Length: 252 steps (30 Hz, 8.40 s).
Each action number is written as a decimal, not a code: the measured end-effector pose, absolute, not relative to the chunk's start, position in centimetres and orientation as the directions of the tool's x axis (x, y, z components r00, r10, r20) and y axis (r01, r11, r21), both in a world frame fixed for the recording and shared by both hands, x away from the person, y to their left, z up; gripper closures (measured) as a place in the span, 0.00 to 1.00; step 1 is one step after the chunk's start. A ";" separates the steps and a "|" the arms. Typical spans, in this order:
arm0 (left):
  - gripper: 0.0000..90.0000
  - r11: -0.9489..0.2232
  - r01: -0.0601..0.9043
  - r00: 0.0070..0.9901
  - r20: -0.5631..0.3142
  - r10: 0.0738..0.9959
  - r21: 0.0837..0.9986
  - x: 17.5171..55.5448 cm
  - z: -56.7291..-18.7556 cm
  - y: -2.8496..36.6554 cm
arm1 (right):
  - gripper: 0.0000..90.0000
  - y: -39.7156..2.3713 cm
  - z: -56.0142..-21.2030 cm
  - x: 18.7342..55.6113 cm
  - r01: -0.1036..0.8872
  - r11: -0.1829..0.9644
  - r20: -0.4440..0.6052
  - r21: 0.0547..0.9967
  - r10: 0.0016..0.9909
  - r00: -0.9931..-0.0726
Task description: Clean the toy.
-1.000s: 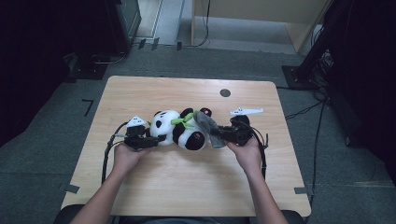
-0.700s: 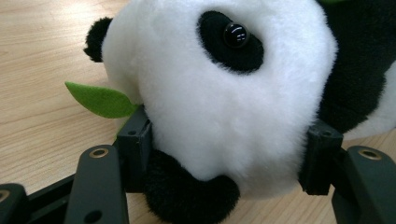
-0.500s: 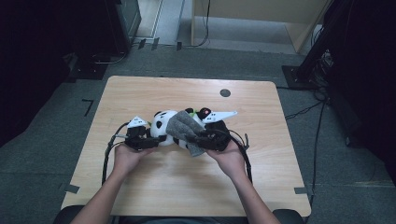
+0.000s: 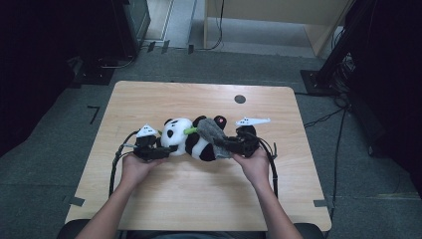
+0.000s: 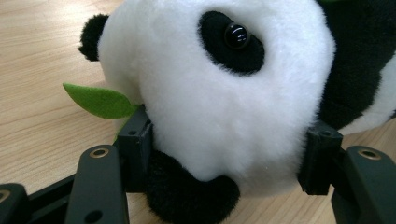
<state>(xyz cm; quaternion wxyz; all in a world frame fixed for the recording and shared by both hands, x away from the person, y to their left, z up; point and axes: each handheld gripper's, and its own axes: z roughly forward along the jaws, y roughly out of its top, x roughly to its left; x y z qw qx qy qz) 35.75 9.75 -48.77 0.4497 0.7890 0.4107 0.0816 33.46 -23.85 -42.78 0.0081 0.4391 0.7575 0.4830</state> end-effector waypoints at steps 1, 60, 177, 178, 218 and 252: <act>0.40 -0.259 0.574 0.650 -0.240 0.721 0.777 35.8 -48.8 9.8 | 0.87 -23.9 -43.0 33.5 0.660 0.141 0.420 0.738 0.670 -0.613; 0.41 -0.245 0.623 0.609 -0.264 0.748 0.743 35.1 -47.9 7.8 | 0.87 -14.4 -44.1 30.2 0.414 0.410 0.004 0.813 0.708 -0.706; 0.45 -0.259 0.630 0.606 -0.255 0.754 0.732 34.7 -48.0 6.4 | 0.87 -15.0 -44.3 31.5 0.468 0.378 0.080 0.799 0.705 -0.705; 0.45 -0.259 0.632 0.605 -0.256 0.754 0.731 34.7 -48.0 6.4 | 0.88 -14.9 -45.0 31.5 0.468 0.376 0.079 0.800 0.707 -0.703; 0.49 -0.267 0.648 0.610 -0.275 0.743 0.714 35.5 -48.0 7.1 | 0.88 -23.7 -44.8 32.2 0.577 0.396 0.064 0.714 0.784 -0.617; 0.47 -0.278 0.638 0.615 -0.257 0.746 0.718 35.4 -47.8 7.7 | 0.87 -32.6 -45.1 35.4 0.631 0.120 0.163 0.767 0.913 -0.373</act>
